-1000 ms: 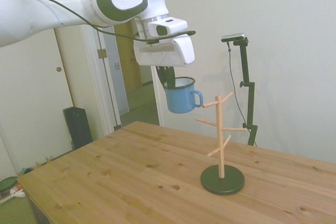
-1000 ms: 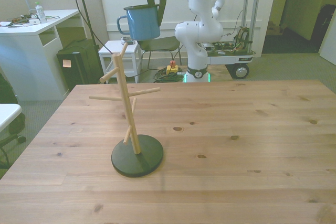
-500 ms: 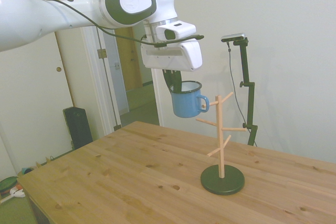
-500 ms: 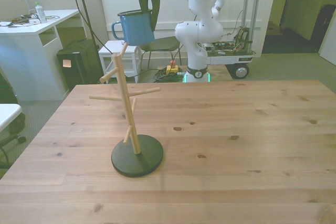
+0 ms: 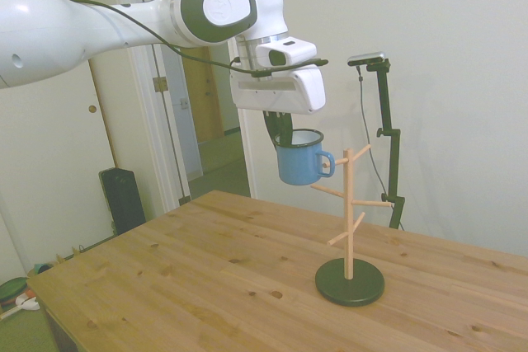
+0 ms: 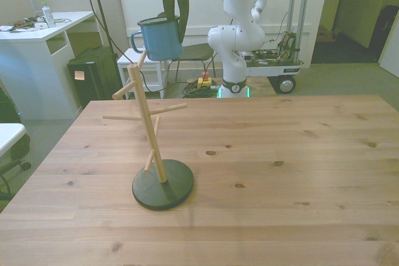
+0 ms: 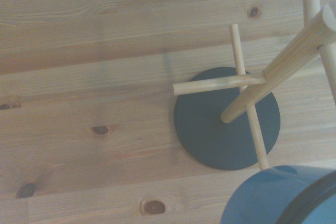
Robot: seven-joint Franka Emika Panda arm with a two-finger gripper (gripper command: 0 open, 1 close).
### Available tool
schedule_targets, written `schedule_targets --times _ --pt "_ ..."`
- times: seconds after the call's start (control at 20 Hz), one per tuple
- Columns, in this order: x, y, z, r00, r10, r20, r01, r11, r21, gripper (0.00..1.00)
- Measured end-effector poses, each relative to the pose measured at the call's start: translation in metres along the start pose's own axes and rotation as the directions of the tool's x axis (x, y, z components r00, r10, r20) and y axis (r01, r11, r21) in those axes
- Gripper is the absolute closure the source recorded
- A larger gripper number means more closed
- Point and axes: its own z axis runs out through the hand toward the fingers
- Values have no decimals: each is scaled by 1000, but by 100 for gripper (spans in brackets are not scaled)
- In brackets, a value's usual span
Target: Hang the mug
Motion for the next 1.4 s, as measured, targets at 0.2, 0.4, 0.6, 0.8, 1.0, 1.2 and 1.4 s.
schedule_targets --times 0.2,0.4,0.6,0.8,1.0,1.2,1.4 --pt "4 -3 7 1000 -9 7 9 1000 -5 100" --pt "8 -7 13 1000 -15 10 15 1000 -11 100" --pt "7 -14 9 1000 -24 10 24 1000 -11 100" --pt "7 -22 11 999 -35 14 36 999 -16 100" --pt "14 -30 20 999 -38 17 39 999 -26 100" --pt "21 -40 23 999 -43 23 43 998 -40 100" --pt "27 -48 25 999 -47 22 48 998 -48 100"
